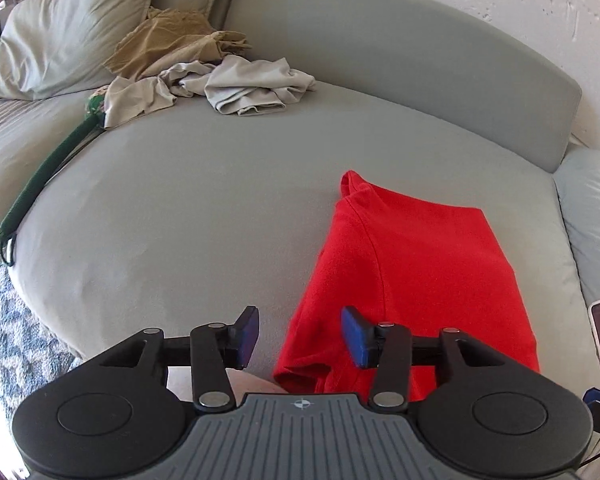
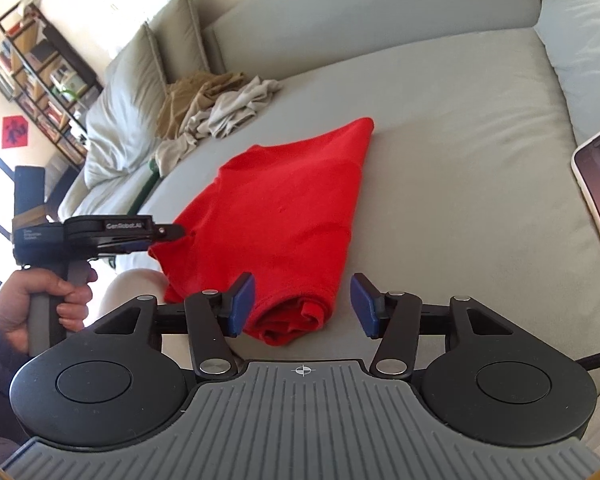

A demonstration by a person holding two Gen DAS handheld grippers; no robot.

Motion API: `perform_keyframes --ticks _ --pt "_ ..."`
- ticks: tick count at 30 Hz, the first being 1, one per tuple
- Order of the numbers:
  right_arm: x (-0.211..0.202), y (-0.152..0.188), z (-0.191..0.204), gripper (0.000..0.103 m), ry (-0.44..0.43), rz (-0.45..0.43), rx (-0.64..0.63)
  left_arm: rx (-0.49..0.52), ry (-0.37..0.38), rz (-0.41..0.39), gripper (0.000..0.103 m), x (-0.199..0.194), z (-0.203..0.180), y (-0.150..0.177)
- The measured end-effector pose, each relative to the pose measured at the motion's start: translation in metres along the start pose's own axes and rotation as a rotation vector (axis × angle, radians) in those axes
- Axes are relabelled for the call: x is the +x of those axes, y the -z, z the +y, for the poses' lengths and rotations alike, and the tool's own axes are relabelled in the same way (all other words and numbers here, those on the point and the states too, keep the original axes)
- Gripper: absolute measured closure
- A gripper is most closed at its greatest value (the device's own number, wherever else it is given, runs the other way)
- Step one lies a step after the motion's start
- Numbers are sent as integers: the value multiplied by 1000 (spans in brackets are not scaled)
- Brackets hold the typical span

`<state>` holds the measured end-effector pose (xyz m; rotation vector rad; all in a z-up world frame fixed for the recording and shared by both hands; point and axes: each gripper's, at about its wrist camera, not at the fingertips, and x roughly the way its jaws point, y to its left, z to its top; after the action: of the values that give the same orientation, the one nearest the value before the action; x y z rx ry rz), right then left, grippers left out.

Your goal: Fold clothes

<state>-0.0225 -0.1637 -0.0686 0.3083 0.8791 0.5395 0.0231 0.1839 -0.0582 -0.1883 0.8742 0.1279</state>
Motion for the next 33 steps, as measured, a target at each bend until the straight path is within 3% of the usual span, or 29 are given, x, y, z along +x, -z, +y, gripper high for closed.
perform_keyframes --ticks 2,3,4,6,8,12,16,18,21,24,27,33 --pt "1 -2 9 59 21 -27 -79 -16 23 -73 69 -13 -2 1" --pt "2 -4 14 73 31 -41 -119 -8 68 -100 88 -17 -5 1" --pt "5 -5 20 78 44 -48 -164 14 123 -110 98 -19 -11 0" --pt "19 -11 35 81 73 -31 -255 85 183 -80 97 -13 -29 1" --pt "37 -17 47 80 95 -10 -311 121 157 -31 97 1 -42 4" --pt "70 -22 63 78 141 12 -389 58 64 63 94 29 -40 13" --pt "93 -6 56 70 196 63 -463 3 93 74 87 31 -24 16" --pt "87 3 52 69 190 48 -494 -29 108 89 86 29 -14 19" --pt "72 15 47 65 187 93 -509 -51 121 112 88 24 -2 26" --pt "51 21 34 61 173 120 -448 -20 93 110 90 10 1 30" --pt "33 18 18 60 183 182 -329 -36 118 92 91 -10 8 28" --pt "12 -10 12 61 129 66 -223 -2 223 17 92 -24 -11 7"
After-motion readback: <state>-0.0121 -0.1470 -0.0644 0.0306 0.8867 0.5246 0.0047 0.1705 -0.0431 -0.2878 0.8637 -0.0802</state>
